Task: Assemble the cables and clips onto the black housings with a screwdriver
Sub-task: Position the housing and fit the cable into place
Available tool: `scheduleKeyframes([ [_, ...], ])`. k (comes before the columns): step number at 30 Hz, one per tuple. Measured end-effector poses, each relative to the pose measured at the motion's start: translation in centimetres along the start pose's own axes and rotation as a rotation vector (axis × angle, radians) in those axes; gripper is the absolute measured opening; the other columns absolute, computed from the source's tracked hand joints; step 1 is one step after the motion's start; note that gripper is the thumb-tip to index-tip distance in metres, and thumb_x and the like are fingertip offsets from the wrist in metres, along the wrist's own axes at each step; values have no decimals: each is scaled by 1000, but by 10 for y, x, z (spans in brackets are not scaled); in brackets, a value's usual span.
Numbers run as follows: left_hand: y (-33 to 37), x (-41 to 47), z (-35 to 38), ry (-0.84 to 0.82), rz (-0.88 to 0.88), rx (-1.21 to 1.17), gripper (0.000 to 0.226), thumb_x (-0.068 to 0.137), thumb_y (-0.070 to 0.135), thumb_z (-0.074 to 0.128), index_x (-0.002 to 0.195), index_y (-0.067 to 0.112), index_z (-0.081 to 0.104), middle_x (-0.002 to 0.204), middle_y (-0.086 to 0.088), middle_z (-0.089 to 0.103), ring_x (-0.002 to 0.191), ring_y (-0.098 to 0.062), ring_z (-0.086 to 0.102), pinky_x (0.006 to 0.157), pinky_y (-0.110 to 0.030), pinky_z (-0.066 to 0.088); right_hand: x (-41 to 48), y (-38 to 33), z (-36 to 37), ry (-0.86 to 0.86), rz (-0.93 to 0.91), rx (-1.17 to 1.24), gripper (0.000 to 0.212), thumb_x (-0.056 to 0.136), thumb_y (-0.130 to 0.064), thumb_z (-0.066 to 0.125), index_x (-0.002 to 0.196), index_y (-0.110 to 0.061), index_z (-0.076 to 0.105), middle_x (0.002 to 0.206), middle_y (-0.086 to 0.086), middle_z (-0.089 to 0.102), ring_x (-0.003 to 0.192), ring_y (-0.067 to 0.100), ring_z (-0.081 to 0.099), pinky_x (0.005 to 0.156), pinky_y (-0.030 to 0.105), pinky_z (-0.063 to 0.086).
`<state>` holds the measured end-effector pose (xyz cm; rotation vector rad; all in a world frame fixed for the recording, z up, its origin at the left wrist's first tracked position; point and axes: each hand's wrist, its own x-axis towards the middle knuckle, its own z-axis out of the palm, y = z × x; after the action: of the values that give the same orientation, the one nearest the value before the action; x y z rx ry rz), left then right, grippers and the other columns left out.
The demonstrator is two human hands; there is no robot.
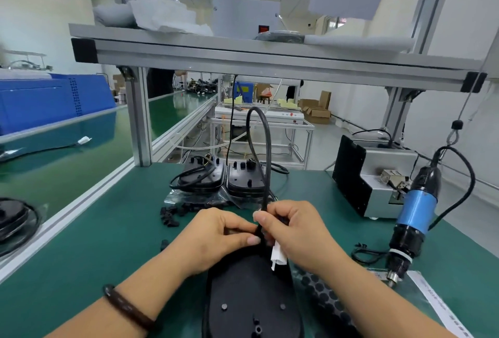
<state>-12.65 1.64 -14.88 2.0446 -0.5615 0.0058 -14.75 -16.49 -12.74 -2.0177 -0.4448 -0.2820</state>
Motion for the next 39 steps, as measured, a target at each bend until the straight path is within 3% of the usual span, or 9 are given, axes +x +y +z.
scheduleKeyframes([
  [6,30,3,-39,-25,13,-366,40,86,26,66,124,38,59,122,16,65,112,0,60,94,-30,46,4,-1,2,-62,30,35,25,88,-25,69,67,-11,68,57,-1,54,54,9,49,59,29,47],
  [11,47,5,-39,151,-48,-403,10,90,28,61,91,18,62,86,0,73,66,-6,53,58,-18,45,8,-1,-11,-113,75,138,16,89,-31,67,76,-28,76,58,-11,57,54,3,49,57,15,43],
  [15,16,-14,-45,239,-226,-450,14,95,25,54,97,12,59,92,-5,75,72,-10,68,59,-21,54,15,14,-42,-21,136,-13,14,91,-34,63,91,-33,76,88,5,75,79,25,67,70,22,51],
  [20,-10,-27,-29,329,-391,-602,17,96,24,52,96,8,57,79,-7,74,66,-10,70,50,-18,52,15,35,-41,-120,206,-136,15,90,-33,65,79,-34,74,62,-13,58,55,5,45,52,9,39],
  [22,-15,-29,-23,371,-402,-500,16,97,25,52,95,10,58,74,-4,74,62,-8,67,49,-19,50,14,37,-41,-161,215,-244,15,90,-31,65,78,-31,74,54,-16,54,50,-2,45,54,10,39],
  [26,-22,-34,-19,455,-395,-247,18,95,32,55,91,16,62,67,3,70,57,-7,58,49,-19,45,12,28,-37,-89,123,-445,14,88,-36,65,78,-33,75,90,-21,61,89,-8,54,84,16,38],
  [33,-7,-41,-39,310,-464,358,62,84,69,44,58,14,56,52,8,66,46,-7,54,57,-23,46,-1,3,10,-145,-94,-240,5,84,-23,73,83,-25,78,84,-12,69,84,-1,62,80,13,46],
  [36,1,-44,-43,458,-177,581,55,75,79,43,62,27,56,55,20,61,51,0,53,52,-19,42,2,3,10,-136,-123,-236,7,83,-18,73,78,-20,77,78,-10,66,79,0,60,74,11,44],
  [39,9,-39,-21,289,147,488,13,83,58,57,94,57,63,87,42,60,95,19,53,101,-20,36,9,2,7,-236,-95,-231,10,81,-23,74,73,-29,74,74,-10,65,73,0,59,72,16,46],
])
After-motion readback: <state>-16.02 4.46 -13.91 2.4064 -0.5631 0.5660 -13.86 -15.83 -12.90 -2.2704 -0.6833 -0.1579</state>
